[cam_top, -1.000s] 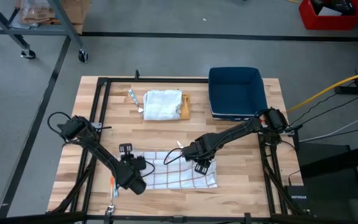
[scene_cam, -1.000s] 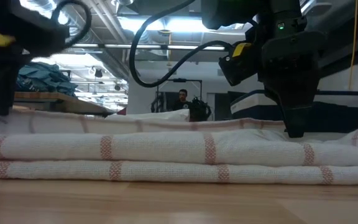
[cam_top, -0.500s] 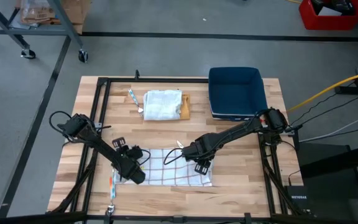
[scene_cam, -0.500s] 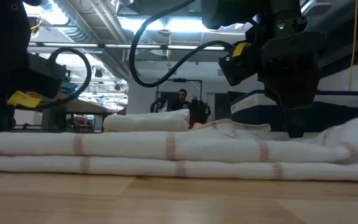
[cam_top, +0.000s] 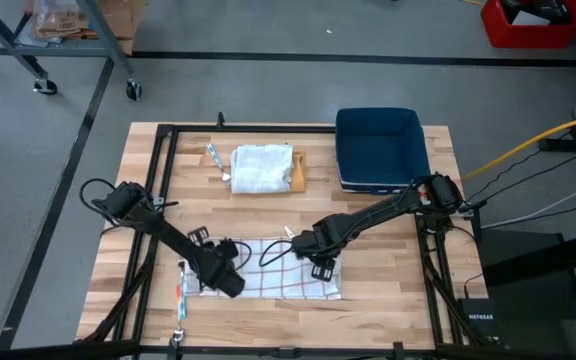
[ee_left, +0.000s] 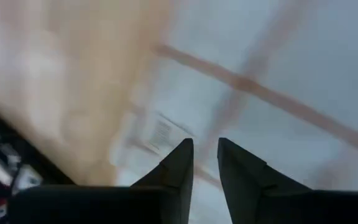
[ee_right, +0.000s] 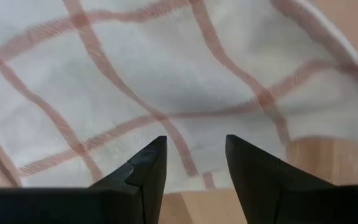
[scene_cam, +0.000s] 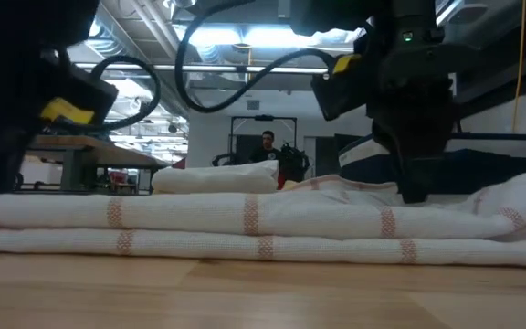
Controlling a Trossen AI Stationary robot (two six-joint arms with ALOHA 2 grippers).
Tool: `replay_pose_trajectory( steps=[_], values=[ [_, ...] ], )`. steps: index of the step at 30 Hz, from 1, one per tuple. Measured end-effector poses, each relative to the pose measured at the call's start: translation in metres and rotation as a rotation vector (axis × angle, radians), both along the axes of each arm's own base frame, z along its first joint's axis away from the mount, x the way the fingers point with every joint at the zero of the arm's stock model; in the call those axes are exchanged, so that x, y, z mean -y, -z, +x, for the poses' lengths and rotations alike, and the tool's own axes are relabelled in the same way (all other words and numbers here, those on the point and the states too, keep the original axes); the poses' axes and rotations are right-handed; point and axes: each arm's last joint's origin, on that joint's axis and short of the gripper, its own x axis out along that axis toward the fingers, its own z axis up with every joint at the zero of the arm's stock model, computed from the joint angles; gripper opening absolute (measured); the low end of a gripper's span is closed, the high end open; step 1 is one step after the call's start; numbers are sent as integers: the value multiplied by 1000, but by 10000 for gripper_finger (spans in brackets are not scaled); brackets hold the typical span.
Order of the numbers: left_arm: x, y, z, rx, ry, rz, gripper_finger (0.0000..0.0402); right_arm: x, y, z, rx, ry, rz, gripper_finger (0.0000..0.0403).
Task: Fold towel
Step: Fold the white patterned towel
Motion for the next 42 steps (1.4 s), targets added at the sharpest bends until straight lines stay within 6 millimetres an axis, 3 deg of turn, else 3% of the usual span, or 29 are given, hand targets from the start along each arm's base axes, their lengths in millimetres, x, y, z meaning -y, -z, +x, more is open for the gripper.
replay_pose_trajectory(
  steps=[9,16,28,42],
  values=[
    [40,-1,6,117,61,-278,41,-1,3,4,27,0,2,167],
    [50,7,-2,199,23,-274,22,-8,28,7,-19,-12,35,167],
    [17,25,-5,200,39,-63,1,-49,37,-3,-12,-9,26,167],
    [-45,37,15,191,162,232,3,-109,32,8,330,42,189,167]
  ],
)
